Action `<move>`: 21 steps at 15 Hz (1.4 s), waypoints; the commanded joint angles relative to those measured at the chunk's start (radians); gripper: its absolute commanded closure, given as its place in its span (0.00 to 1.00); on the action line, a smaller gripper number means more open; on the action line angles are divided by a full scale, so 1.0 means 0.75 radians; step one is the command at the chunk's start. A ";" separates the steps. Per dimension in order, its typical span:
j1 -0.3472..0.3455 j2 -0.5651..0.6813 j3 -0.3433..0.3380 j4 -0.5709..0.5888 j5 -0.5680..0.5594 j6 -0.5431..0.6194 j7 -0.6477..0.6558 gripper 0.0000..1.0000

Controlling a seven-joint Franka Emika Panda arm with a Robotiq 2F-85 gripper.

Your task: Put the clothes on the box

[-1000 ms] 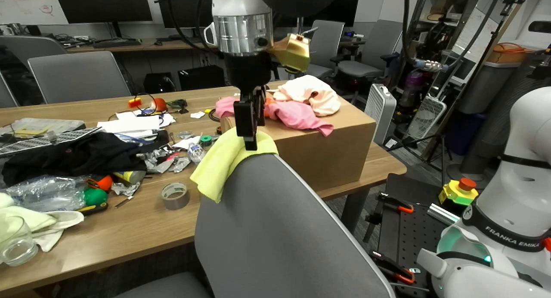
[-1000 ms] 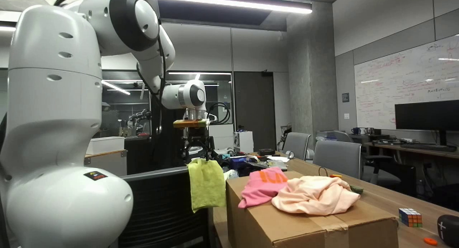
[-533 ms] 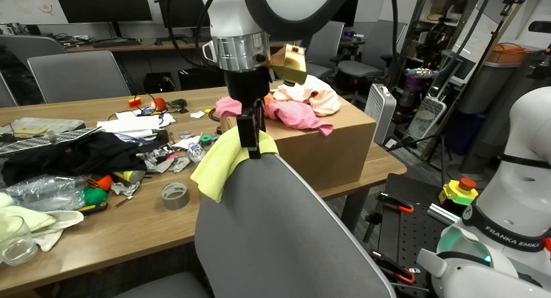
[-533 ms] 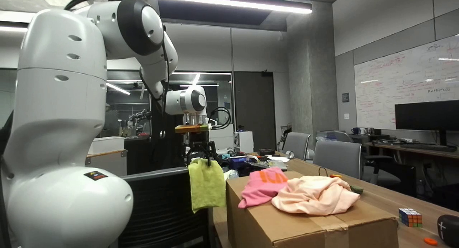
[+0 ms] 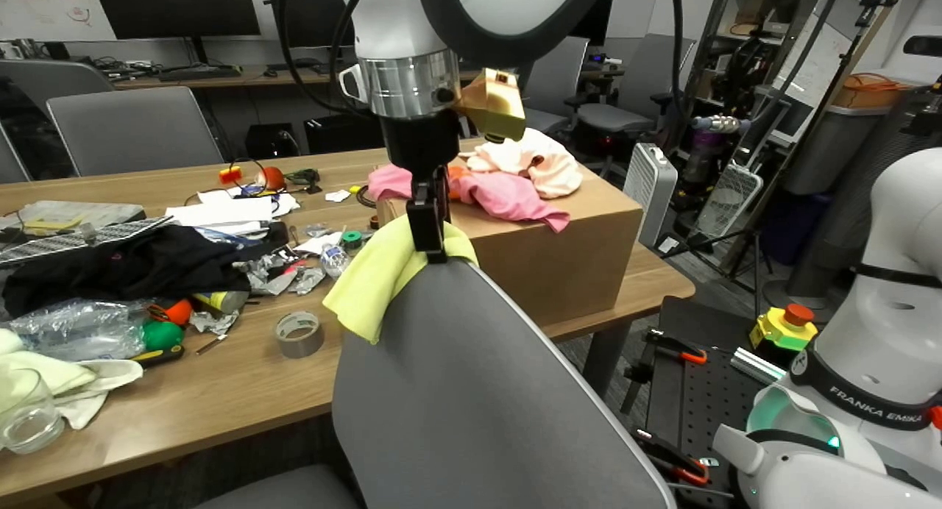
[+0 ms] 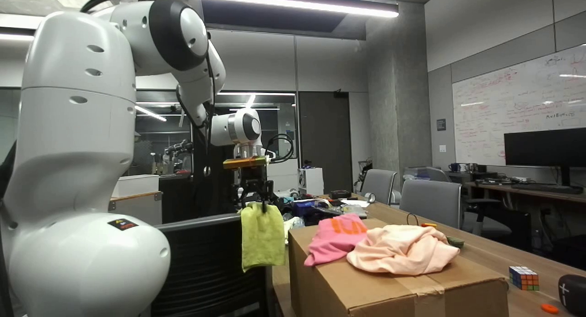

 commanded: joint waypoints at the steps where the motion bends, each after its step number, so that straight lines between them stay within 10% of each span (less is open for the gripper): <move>1: 0.009 -0.010 -0.004 0.013 -0.049 -0.004 -0.013 0.61; 6: 0.011 -0.086 0.000 -0.024 -0.104 0.039 0.004 0.99; 21: -0.152 -0.270 -0.098 0.094 -0.488 0.087 0.481 0.97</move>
